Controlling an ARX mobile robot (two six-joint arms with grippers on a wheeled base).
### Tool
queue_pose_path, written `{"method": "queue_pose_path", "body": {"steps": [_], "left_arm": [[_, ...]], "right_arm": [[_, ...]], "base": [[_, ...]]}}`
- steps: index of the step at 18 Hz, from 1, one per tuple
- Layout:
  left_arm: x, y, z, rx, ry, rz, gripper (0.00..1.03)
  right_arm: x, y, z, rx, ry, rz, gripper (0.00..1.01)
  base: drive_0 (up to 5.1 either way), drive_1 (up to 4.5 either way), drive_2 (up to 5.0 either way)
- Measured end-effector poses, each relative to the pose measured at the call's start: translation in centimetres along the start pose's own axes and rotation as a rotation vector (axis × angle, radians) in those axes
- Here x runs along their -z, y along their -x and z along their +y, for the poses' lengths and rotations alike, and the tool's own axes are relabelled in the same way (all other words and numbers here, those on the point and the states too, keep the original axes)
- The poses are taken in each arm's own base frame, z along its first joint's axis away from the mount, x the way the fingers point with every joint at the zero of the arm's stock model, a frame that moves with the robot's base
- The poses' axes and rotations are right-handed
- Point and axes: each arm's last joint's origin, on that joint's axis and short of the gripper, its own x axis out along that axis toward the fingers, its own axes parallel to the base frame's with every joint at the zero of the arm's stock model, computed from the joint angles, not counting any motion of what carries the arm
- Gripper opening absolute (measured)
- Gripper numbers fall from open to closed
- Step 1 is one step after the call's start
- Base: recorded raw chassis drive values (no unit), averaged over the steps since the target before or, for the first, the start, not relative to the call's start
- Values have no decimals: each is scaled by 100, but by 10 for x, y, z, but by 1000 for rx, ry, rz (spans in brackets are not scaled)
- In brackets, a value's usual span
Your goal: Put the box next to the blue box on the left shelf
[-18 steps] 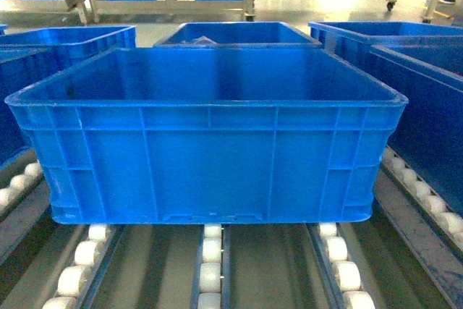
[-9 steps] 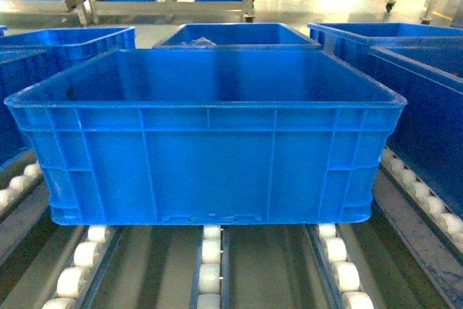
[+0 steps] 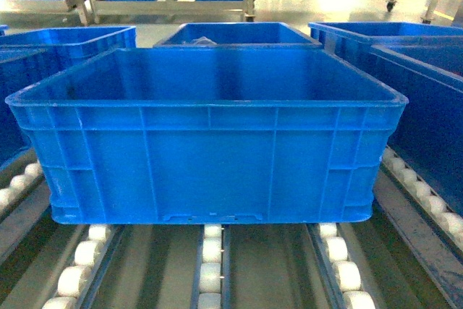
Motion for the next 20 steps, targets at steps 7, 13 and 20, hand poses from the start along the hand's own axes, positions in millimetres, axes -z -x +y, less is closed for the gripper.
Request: {"method": "queue_pose_path", "body": {"steps": [7, 13, 20], "left_arm": [[0, 0, 0, 0, 0, 0, 98], [0, 0, 0, 0, 0, 0, 98], [0, 0, 0, 0, 0, 0, 98]], "right_arm": [[0, 0, 0, 0, 0, 0, 98], [0, 0, 0, 0, 0, 0, 98], [0, 0, 0, 0, 0, 0, 98]], "base": [[0, 0, 0], [0, 0, 0], [0, 0, 0]]}}
